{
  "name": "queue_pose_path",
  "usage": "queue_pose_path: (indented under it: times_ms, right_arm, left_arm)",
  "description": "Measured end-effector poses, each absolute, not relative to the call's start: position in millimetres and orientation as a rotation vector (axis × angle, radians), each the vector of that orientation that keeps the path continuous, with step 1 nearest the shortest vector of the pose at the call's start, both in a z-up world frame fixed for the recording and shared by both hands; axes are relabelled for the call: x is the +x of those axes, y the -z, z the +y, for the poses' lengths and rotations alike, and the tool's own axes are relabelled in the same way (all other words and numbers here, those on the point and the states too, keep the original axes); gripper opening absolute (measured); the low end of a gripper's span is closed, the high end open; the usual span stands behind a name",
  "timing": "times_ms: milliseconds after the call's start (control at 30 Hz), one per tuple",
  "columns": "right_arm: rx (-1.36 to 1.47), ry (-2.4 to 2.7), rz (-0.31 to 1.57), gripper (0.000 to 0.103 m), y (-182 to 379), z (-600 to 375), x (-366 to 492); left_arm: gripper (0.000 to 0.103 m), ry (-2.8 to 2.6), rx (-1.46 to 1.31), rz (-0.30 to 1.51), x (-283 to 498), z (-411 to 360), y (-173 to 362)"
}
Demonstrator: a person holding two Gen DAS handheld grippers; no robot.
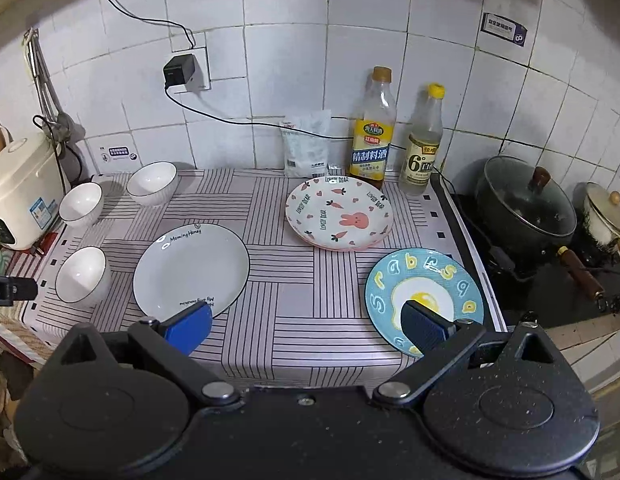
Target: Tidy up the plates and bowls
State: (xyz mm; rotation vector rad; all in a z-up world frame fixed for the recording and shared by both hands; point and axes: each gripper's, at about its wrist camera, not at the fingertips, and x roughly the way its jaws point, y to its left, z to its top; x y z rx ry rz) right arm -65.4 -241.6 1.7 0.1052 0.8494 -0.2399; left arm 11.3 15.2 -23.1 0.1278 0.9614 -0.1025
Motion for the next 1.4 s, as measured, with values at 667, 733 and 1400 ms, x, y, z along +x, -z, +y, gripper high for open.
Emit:
queue_pose_path:
  times_ms: [667, 733, 1400]
  right_arm:
    - [0.200, -0.085, 0.472, 0.102, 57, -256, -17]
    - [0.188, -0.099, 0.525, 0.102, 79, -256, -1]
    - [0.480, -0.099, 0.797, 0.027, 240, -258, 71]
  left_arm:
    - [0.089, 0.218, 0.020, 0.999, 67, 13, 99]
    - [0.088, 0.209, -0.004, 1.022, 78, 11, 121]
    - [0.032, 0.267, -0.089, 1.150, 141, -13, 242]
